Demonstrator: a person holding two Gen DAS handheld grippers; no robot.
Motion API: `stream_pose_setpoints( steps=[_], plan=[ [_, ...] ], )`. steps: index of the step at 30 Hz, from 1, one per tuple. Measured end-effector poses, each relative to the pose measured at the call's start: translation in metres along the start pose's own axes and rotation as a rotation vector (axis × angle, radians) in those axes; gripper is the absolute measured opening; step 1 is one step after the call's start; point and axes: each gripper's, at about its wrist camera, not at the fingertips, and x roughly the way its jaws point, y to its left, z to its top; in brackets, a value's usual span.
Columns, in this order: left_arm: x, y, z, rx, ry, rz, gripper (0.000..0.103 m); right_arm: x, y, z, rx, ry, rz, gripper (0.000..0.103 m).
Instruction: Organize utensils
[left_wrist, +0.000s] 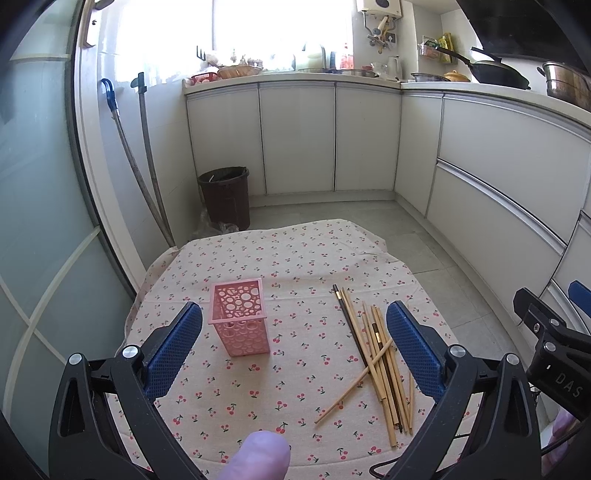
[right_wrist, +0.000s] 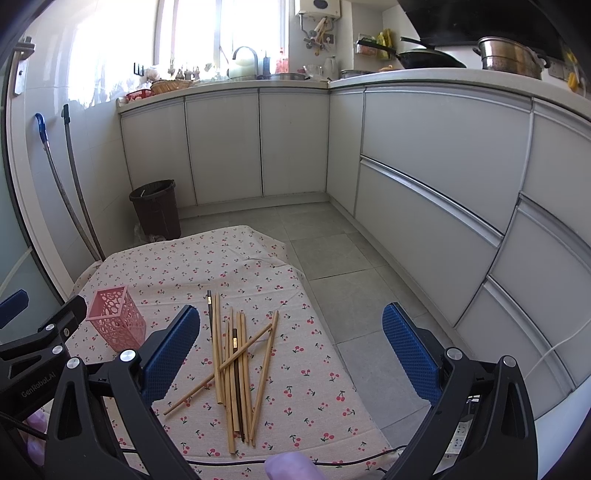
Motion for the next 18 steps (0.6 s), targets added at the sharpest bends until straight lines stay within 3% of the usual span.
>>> stream_pose_setpoints(
  steps=[7, 9, 14, 18],
  plan=[
    [0.008, 0.013, 0.002, -0.053, 0.022, 0.015, 0.096, 0.001, -0.004, -0.001, 0.017, 0.005, 0.003, 0.097],
    [0.014, 0.016, 0.003, -0.057, 0.043, -0.009, 0.096, -0.003, -0.008, 0.001, 0.039, -0.006, 0.047, 0.096],
    [0.033, 0.004, -0.002, 0.01, 0.14, -0.139, 0.096, -0.031, -0.04, 0.023, 0.183, -0.112, 0.343, 0.097],
    [0.053, -0.017, -0.017, 0.07, 0.269, -0.181, 0.096, -0.036, -0.083, 0.052, 0.357, -0.123, 0.673, 0.097]
  ],
)
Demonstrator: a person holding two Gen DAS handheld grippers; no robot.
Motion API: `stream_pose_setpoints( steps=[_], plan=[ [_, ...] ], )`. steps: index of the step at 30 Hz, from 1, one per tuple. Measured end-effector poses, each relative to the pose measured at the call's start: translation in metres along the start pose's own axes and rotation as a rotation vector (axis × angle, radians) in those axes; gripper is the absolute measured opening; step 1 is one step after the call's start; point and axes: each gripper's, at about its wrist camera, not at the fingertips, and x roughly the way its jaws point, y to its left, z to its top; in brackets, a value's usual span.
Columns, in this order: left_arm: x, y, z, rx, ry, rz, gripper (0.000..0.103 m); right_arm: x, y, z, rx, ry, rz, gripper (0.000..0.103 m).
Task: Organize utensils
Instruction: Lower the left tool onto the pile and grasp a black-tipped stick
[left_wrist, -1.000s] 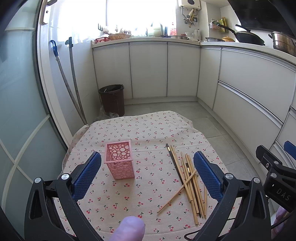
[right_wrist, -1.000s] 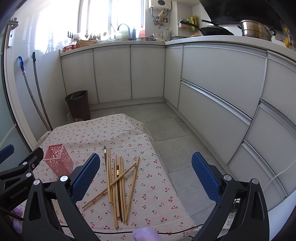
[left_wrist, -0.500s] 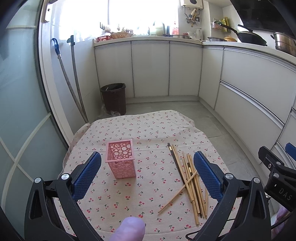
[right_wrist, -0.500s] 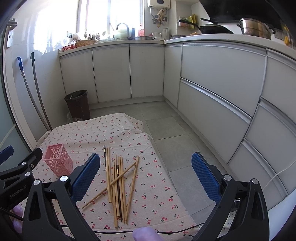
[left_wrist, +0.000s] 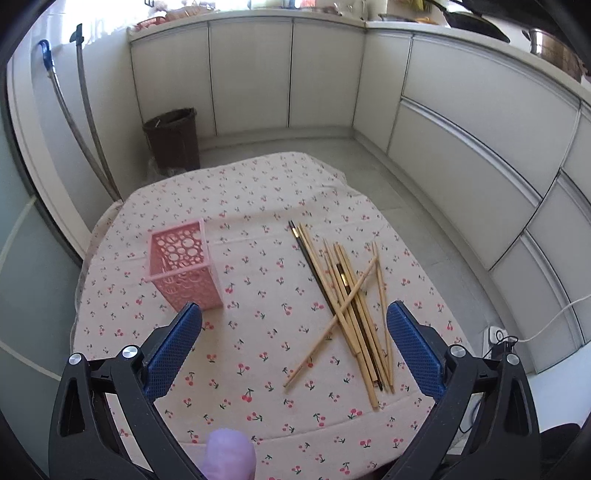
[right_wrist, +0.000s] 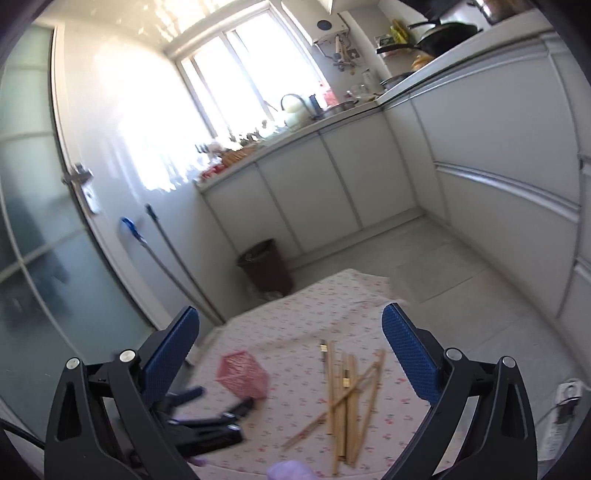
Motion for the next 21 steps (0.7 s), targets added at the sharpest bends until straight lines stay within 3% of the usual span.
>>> stream_pose_setpoints(
  steps=[3, 4, 5, 8, 13, 16, 18, 21],
  plan=[
    [0.018, -0.015, 0.001, 0.036, 0.05, 0.013, 0.096, 0.001, -0.031, 0.031, 0.2, 0.05, 0.366, 0.097],
    [0.024, -0.018, 0.003, 0.04, 0.071, 0.008, 0.096, 0.001, -0.041, 0.037, 0.252, 0.038, 0.419, 0.097],
    [0.031, -0.023, 0.007, 0.044, 0.099, -0.006, 0.096, -0.003, -0.052, 0.042, 0.289, -0.001, 0.389, 0.097],
    [0.053, -0.034, 0.025, 0.047, 0.158, -0.04, 0.096, -0.008, -0.08, 0.043, 0.27, -0.066, 0.147, 0.097],
    [0.109, -0.033, 0.074, -0.057, 0.274, -0.05, 0.094, 0.03, -0.136, 0.014, 0.409, 0.075, -0.245, 0.097],
    [0.152, -0.022, 0.099, -0.164, 0.365, -0.052, 0.08, 0.052, -0.148, 0.004, 0.376, 0.147, -0.487, 0.097],
    [0.182, -0.011, 0.108, -0.234, 0.425, -0.06, 0.063, 0.066, -0.156, -0.003, 0.381, 0.211, -0.567, 0.097],
    [0.216, 0.001, 0.114, -0.265, 0.47, 0.005, 0.048, 0.078, -0.166, -0.012, 0.434, 0.275, -0.544, 0.096]
  ],
)
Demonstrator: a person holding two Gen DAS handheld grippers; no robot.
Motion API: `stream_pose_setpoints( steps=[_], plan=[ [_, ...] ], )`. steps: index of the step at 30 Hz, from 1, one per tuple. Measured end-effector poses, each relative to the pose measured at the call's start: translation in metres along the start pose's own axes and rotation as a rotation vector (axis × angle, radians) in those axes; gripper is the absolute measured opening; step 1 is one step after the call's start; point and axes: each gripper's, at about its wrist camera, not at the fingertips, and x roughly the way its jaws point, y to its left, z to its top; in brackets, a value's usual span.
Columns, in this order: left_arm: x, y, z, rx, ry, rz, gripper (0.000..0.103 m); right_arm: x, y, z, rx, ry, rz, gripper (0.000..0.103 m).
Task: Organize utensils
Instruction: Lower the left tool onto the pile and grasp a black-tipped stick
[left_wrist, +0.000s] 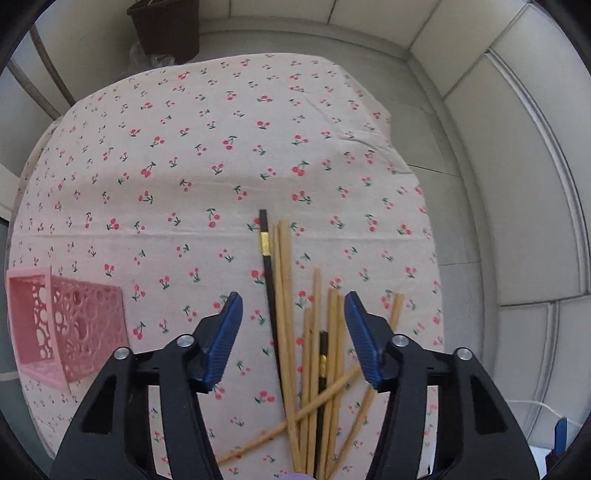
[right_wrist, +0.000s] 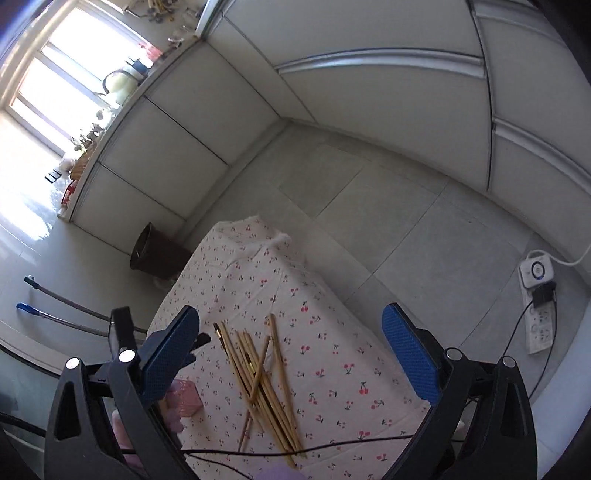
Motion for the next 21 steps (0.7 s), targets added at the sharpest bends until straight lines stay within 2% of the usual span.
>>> stream_pose_setpoints(
  steps=[3, 6, 16, 21],
  plan=[
    [0.019, 0.01, 0.013, -0.016, -0.006, 0.055, 0.036, 0.008, 0.008, -0.002, -0.019, 0.023, -0.008, 0.096],
    [0.028, 0.019, 0.021, -0.027, -0.02, 0.076, 0.029, 0.005, 0.014, -0.003, -0.045, 0.022, -0.013, 0.096],
    [0.059, 0.024, 0.039, -0.026, 0.0, 0.087, 0.028, 0.011, 0.013, 0.001, -0.036, 0.047, -0.008, 0.096],
    [0.066, 0.015, 0.043, 0.028, 0.006, 0.137, 0.027, 0.018, 0.014, 0.0, -0.052, 0.037, -0.041, 0.096]
  ],
)
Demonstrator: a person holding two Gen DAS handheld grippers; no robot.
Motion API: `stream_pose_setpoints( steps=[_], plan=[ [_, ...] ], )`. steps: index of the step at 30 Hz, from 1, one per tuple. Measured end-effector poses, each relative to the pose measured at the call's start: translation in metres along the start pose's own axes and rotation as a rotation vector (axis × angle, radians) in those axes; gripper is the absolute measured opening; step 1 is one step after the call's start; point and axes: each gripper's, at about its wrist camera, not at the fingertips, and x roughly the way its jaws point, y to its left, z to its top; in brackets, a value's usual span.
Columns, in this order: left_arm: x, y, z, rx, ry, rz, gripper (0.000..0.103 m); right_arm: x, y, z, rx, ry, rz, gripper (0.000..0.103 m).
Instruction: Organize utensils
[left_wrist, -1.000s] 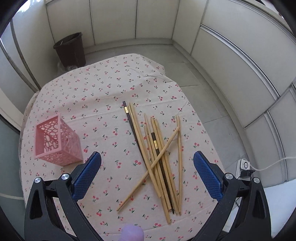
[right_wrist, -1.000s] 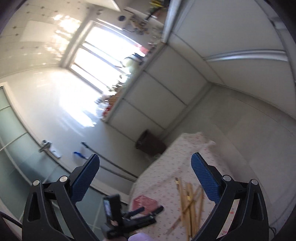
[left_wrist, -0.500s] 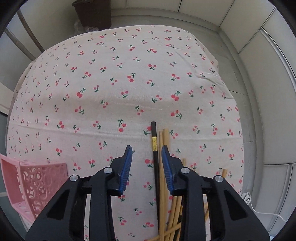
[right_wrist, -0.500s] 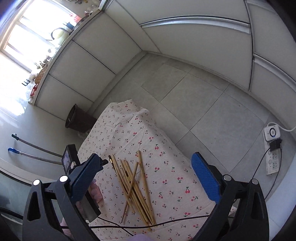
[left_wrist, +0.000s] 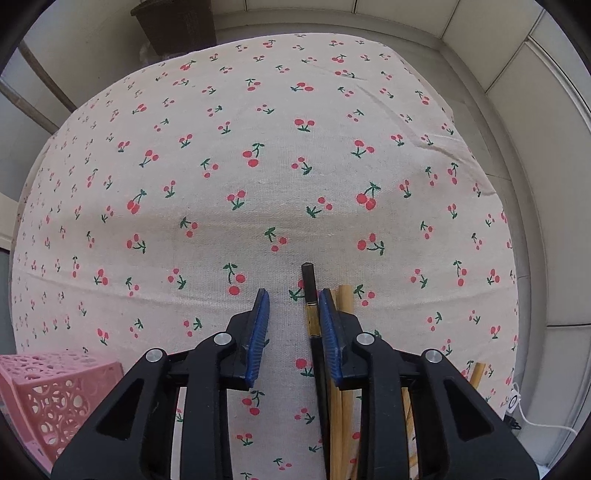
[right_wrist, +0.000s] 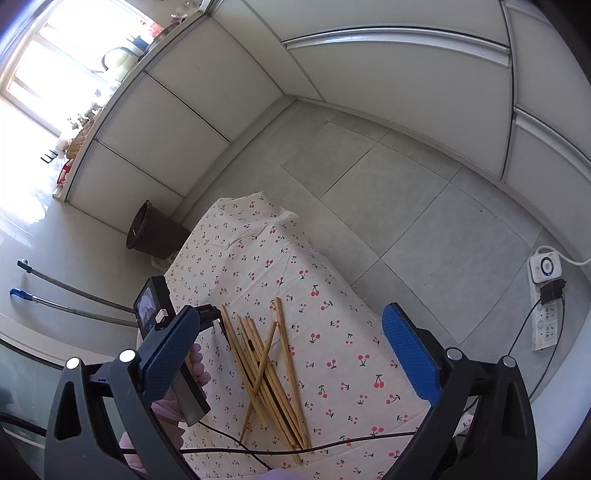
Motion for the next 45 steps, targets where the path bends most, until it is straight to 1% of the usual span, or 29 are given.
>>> stream_pose_setpoints(
  steps=[1, 2, 3, 6, 8, 9, 11, 13, 15, 16, 17, 18, 19, 20, 21, 22, 24, 26, 27, 29, 32, 35, 36, 38, 40, 41, 45],
  plan=[
    [0.0, -0.002, 0.002, 0.008, 0.003, 0.005, 0.024, 0.003, -0.001, 0.0, 0.002, 0.007, -0.01, 0.096],
    [0.0, -0.004, 0.002, 0.02, 0.005, -0.006, 0.014, 0.008, -0.003, 0.001, 0.01, 0.02, -0.019, 0.096],
    [0.003, -0.009, 0.004, 0.03, 0.002, -0.002, 0.008, 0.014, -0.005, 0.001, 0.025, 0.038, -0.024, 0.096],
    [0.002, -0.013, -0.006, 0.07, -0.035, -0.013, 0.006, 0.034, -0.007, 0.0, 0.034, 0.1, -0.025, 0.096],
    [-0.005, -0.005, -0.02, 0.046, -0.065, -0.064, 0.006, 0.046, -0.006, -0.001, 0.029, 0.107, -0.049, 0.096],
    [-0.013, -0.002, -0.027, 0.042, -0.093, -0.086, 0.006, 0.053, -0.004, -0.002, 0.019, 0.11, -0.062, 0.096],
    [-0.037, 0.005, -0.041, 0.071, -0.176, -0.103, 0.006, 0.068, 0.001, -0.006, 0.003, 0.133, -0.068, 0.094],
    [-0.064, 0.01, -0.059, 0.11, -0.246, -0.12, 0.006, 0.085, 0.006, -0.012, -0.004, 0.193, -0.036, 0.087],
    [-0.094, 0.018, -0.081, 0.154, -0.31, -0.139, 0.006, 0.103, 0.018, -0.021, -0.028, 0.261, 0.004, 0.068],
    [-0.107, 0.022, -0.092, 0.171, -0.333, -0.149, 0.006, 0.112, 0.026, -0.026, -0.052, 0.28, 0.015, 0.064],
    [-0.123, 0.027, -0.106, 0.18, -0.352, -0.158, 0.006, 0.119, 0.035, -0.031, -0.081, 0.286, 0.017, 0.055],
    [-0.134, 0.036, -0.112, 0.178, -0.363, -0.175, 0.006, 0.125, 0.044, -0.036, -0.116, 0.291, 0.019, 0.048],
    [-0.144, 0.045, -0.122, 0.174, -0.374, -0.195, 0.006, 0.133, 0.052, -0.041, -0.145, 0.299, 0.021, 0.044],
    [-0.153, 0.055, -0.131, 0.168, -0.389, -0.21, 0.006, 0.141, 0.061, -0.046, -0.171, 0.314, 0.024, 0.036],
    [-0.162, 0.064, -0.141, 0.16, -0.4, -0.225, 0.006, 0.148, 0.068, -0.05, -0.195, 0.326, 0.025, 0.032],
    [-0.168, 0.071, -0.149, 0.152, -0.406, -0.24, 0.006, 0.155, 0.076, -0.054, -0.223, 0.334, 0.022, 0.031],
    [-0.175, 0.085, -0.163, 0.136, -0.424, -0.269, 0.006, 0.17, 0.091, -0.063, -0.278, 0.354, 0.026, 0.021],
    [-0.183, 0.097, -0.183, 0.126, -0.447, -0.281, 0.006, 0.183, 0.1, -0.069, -0.302, 0.374, 0.027, 0.015],
    [-0.185, 0.1, -0.188, 0.123, -0.451, -0.289, 0.006, 0.189, 0.103, -0.071, -0.308, 0.381, 0.026, 0.012],
    [-0.19, 0.102, -0.19, 0.128, -0.455, -0.321, 0.006, 0.2, 0.104, -0.072, -0.299, 0.4, 0.043, 0.009],
    [-0.202, 0.109, -0.195, 0.13, -0.485, -0.338, 0.006, 0.212, 0.105, -0.072, -0.289, 0.41, 0.046, 0.008],
    [-0.205, 0.116, -0.195, 0.114, -0.475, -0.368, 0.006, 0.222, 0.102, -0.07, -0.292, 0.41, 0.016, 0.008],
    [-0.205, 0.117, -0.195, 0.11, -0.471, -0.373, 0.006, 0.226, 0.1, -0.069, -0.289, 0.412, 0.014, 0.008],
    [-0.204, 0.118, -0.194, 0.108, -0.462, -0.374, 0.006, 0.23, 0.098, -0.066, -0.272, 0.414, 0.024, 0.004],
    [-0.202, 0.118, -0.194, 0.11, -0.454, -0.376, 0.006, 0.23, 0.097, -0.065, -0.269, 0.412, 0.008, 0.006],
    [-0.201, 0.117, -0.193, 0.112, -0.449, -0.377, 0.006, 0.23, 0.096, -0.065, -0.282, 0.417, -0.004, 0.007],
    [-0.198, 0.118, -0.191, 0.108, -0.433, -0.379, 0.006, 0.23, 0.1, -0.069, -0.34, 0.437, -0.03, 0.008]
  ],
)
